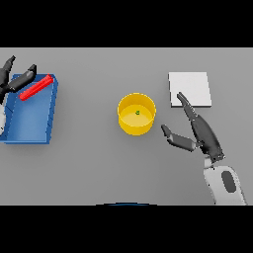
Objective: Pick up the red beaker and tilt it to pour out 1 green nut into yellow bowl. Pick up the yellow bowl and place it on the metallic measuring scale.
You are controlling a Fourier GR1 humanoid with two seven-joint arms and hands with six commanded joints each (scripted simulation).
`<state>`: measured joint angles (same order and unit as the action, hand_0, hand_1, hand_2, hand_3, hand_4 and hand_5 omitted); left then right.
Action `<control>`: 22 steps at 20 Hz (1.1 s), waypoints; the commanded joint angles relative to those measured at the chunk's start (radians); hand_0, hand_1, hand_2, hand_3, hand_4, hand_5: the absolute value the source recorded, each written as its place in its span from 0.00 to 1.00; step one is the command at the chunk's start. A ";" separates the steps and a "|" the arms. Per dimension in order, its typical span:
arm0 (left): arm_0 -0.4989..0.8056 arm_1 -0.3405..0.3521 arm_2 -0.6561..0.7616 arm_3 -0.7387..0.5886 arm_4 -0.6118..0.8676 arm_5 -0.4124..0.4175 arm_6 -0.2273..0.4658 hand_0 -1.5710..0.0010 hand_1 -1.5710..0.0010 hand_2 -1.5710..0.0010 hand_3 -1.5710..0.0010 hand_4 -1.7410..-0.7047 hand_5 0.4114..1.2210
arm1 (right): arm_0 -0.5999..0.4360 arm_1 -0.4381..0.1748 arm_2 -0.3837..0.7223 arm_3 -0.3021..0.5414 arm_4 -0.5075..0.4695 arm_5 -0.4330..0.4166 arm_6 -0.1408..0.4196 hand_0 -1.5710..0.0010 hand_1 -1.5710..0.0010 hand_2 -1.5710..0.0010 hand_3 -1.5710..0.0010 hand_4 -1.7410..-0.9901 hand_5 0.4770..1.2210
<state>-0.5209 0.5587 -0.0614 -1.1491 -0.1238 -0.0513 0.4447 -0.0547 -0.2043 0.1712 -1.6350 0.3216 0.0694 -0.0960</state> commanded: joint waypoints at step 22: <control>0.038 0.002 0.005 -0.033 0.019 -0.019 0.007 1.00 1.00 1.00 1.00 0.90 0.36 | -0.568 -0.182 0.450 0.401 0.518 0.310 -0.154 1.00 1.00 1.00 1.00 0.77 0.25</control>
<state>-0.4835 0.5603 -0.0563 -1.1826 -0.1043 -0.0706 0.4515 -0.6228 -0.3856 0.6214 -1.2338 0.8399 0.3792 -0.2481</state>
